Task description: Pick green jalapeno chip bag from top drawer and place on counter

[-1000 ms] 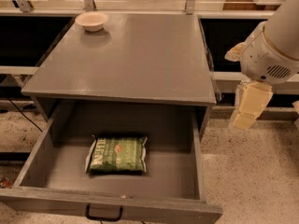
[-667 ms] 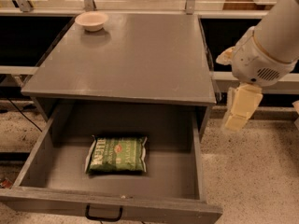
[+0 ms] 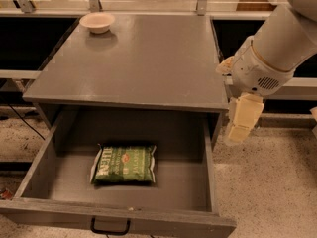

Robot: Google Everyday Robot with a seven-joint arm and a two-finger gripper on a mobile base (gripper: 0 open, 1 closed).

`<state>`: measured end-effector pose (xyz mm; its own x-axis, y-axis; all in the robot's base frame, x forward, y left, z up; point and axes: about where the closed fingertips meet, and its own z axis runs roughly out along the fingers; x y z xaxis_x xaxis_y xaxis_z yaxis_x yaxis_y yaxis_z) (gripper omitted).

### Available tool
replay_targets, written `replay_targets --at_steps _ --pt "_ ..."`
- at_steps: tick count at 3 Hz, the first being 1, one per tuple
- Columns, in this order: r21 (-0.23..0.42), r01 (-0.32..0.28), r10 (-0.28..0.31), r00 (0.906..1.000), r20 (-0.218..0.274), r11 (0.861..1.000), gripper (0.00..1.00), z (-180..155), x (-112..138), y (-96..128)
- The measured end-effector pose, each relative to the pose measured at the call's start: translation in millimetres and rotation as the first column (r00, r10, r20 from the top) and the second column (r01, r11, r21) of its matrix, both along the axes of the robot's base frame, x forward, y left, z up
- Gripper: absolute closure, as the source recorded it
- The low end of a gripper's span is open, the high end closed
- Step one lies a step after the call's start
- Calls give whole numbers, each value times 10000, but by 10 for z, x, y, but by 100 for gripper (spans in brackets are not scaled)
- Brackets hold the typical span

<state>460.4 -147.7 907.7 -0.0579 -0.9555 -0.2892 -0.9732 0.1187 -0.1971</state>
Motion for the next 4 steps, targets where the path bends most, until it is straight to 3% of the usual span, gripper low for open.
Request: replay_targets --at_steps 2,3,4 --pt "533 -444 468 9979 -449 9976 0 -327 -27 295" --pt "778 -877 939 9923 -801 9931 0 -509 -84 459" --pt "1191 -1554 1701 9773 -1259 9807 0 -681 -253 617"
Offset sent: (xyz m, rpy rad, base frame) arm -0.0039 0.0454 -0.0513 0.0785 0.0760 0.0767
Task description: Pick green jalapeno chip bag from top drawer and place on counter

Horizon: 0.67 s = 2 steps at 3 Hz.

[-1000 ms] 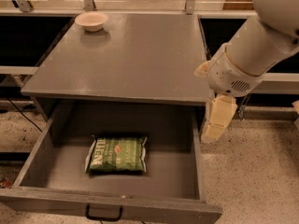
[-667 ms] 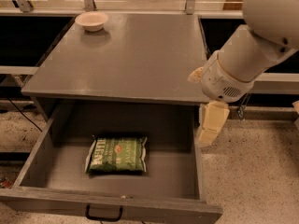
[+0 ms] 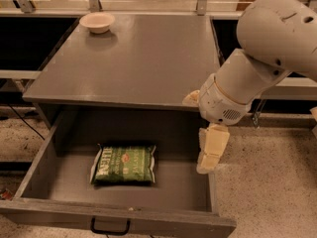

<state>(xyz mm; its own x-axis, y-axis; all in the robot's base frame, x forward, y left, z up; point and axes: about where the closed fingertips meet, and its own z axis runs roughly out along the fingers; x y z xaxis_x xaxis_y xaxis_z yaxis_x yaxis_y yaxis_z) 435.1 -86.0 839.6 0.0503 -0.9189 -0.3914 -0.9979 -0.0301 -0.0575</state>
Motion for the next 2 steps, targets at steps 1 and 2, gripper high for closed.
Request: replay_targets --at_steps 1,2 --pt "0 0 0 10000 0 10000 0 0 0 0" --pt "-640 399 -398 9992 16 9972 0 -78 85 42"
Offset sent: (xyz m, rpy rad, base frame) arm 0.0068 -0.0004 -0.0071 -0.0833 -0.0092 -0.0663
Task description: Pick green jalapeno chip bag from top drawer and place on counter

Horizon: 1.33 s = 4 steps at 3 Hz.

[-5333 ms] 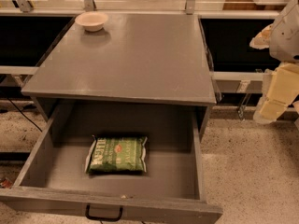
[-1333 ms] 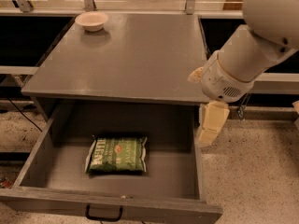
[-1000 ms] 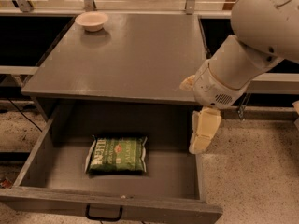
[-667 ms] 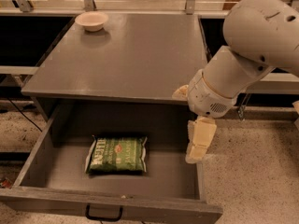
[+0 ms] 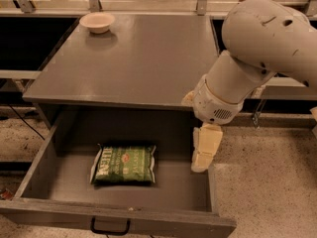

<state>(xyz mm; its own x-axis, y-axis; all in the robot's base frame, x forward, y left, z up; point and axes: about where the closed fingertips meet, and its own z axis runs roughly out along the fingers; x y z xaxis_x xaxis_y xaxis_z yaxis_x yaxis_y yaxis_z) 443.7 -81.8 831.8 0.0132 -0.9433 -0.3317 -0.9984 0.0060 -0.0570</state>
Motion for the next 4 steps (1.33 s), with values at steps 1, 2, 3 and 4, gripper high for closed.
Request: replay_targets --at_steps 1,2,3,4 --pt "77 -1 2 10000 -73 10000 0 -129 42 105" --pt "345 -254 273 9981 -560 9991 0 -504 203 331" --pt "344 -254 273 9981 -560 9991 0 -504 203 331" --pt "-277 23 -39 9983 -582 9996 0 -710 246 397"
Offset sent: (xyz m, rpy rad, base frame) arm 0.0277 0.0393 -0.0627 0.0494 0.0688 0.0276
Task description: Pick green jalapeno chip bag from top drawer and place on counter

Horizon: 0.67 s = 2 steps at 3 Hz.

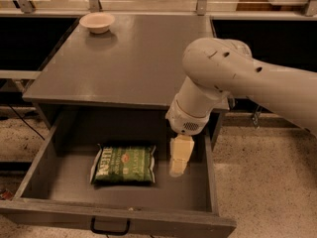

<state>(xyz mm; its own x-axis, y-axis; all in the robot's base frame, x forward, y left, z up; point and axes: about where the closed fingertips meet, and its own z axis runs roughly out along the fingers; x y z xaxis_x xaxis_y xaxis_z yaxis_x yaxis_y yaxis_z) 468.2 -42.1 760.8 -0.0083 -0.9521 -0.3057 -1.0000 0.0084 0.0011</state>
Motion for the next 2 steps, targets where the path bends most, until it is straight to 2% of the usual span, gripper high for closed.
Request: replay_targets --at_steps 1,2 --pt "-351 34 -37 10000 -64 9994 0 -117 24 44" --pt "-302 8 -12 9999 -123 9995 0 -134 25 52"
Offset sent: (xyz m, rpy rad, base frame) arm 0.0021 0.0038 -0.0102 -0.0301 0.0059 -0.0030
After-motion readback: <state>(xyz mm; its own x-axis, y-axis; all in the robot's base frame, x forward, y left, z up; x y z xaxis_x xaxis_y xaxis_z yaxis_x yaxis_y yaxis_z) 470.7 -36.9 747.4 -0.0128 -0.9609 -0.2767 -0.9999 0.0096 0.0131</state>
